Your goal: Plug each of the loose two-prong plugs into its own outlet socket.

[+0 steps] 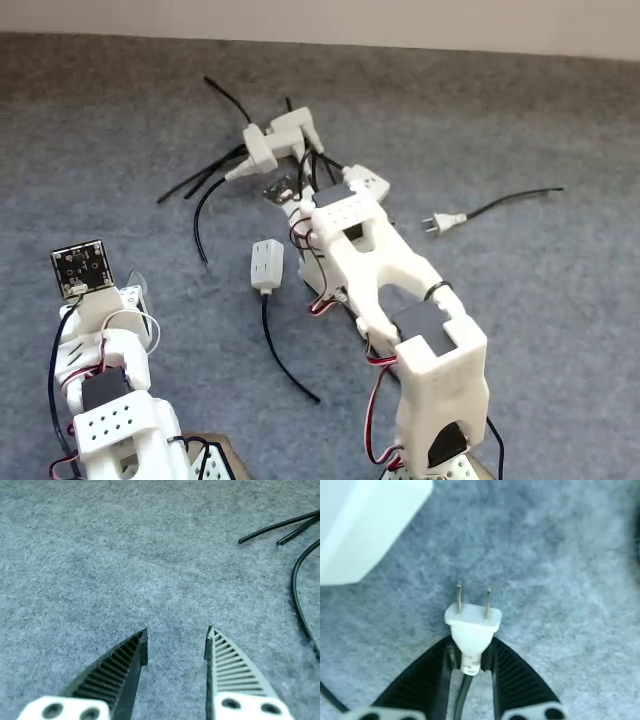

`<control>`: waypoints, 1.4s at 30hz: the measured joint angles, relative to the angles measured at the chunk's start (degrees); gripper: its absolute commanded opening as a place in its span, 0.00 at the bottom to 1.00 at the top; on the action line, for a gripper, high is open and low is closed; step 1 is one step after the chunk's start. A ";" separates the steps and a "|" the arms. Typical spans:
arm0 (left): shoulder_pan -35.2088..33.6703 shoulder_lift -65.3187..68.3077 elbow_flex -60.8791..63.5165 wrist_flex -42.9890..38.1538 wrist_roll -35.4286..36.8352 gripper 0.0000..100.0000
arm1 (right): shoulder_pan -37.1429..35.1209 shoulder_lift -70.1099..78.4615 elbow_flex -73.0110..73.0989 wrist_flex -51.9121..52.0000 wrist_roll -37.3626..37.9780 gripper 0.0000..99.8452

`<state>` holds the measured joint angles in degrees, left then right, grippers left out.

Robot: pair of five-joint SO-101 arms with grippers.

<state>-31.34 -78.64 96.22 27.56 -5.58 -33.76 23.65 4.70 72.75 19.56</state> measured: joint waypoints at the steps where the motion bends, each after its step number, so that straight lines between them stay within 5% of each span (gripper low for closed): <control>1: 0.00 0.00 0.00 0.00 0.00 0.20 | 0.00 0.00 0.00 0.00 0.00 0.01; 15: 0.00 0.00 0.00 0.00 0.00 0.20 | 16.88 0.26 0.18 5.89 0.26 0.01; 26: 0.00 0.00 0.00 0.00 0.00 0.20 | 35.96 -2.11 -14.24 18.64 11.52 0.01; 33: 0.00 0.00 0.00 0.00 0.00 0.20 | 34.64 -8.79 -27.78 24.26 11.60 0.01; 42: 5.63 0.00 0.00 0.00 0.00 0.20 | 21.45 -24.62 -27.16 25.93 11.60 0.01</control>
<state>-25.71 -78.64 96.22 27.56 -5.58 -12.31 -0.97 -22.46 98.68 31.16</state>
